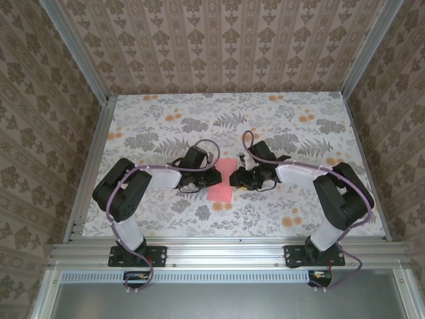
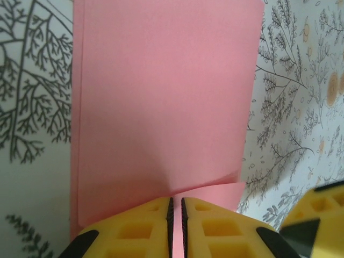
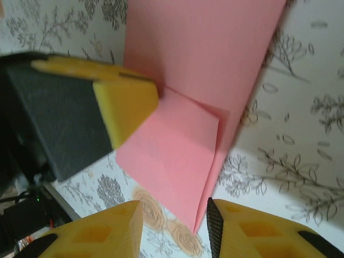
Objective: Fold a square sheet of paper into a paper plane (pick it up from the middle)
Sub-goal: Fold the triangle a second time at the center of the table, then turn over the paper at the center of the table.
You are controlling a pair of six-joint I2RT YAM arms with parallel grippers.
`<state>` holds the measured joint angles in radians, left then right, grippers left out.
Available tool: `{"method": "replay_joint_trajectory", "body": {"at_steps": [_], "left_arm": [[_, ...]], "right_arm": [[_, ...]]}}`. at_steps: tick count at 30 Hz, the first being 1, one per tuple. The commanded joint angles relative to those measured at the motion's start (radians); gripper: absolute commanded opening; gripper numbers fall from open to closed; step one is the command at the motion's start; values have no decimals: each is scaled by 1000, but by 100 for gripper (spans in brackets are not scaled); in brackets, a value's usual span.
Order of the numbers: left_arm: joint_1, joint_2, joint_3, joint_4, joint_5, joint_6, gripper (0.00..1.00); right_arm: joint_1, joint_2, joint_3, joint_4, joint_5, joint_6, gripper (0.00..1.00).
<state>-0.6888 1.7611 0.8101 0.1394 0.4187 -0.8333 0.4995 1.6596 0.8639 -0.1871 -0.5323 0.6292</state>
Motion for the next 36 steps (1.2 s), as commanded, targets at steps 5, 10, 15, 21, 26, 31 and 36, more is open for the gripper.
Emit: {"method": "replay_joint_trajectory", "body": {"at_steps": [5,10,15,21,26,31,36], "left_arm": [[-1,-123,58,-114,-40,48,18],[11,-127,41,-137,-44,50,17],[12,-98,34,-138,-35,48,16],[11,-47,49,-132,-27,43,15],[8,-21,56,-138,-29,43,14],[5,-9,54,-141,-34,40,14],[-3,0,57,-147,-35,41,14]], "right_arm": [[-3,75,50,2,22,33,40],[-4,108,57,11,16,32,41],[-4,131,65,20,10,29,42],[-4,150,75,27,9,27,41],[-3,161,78,39,8,36,39],[-4,163,82,50,5,47,37],[-4,163,81,52,6,57,35]]}}
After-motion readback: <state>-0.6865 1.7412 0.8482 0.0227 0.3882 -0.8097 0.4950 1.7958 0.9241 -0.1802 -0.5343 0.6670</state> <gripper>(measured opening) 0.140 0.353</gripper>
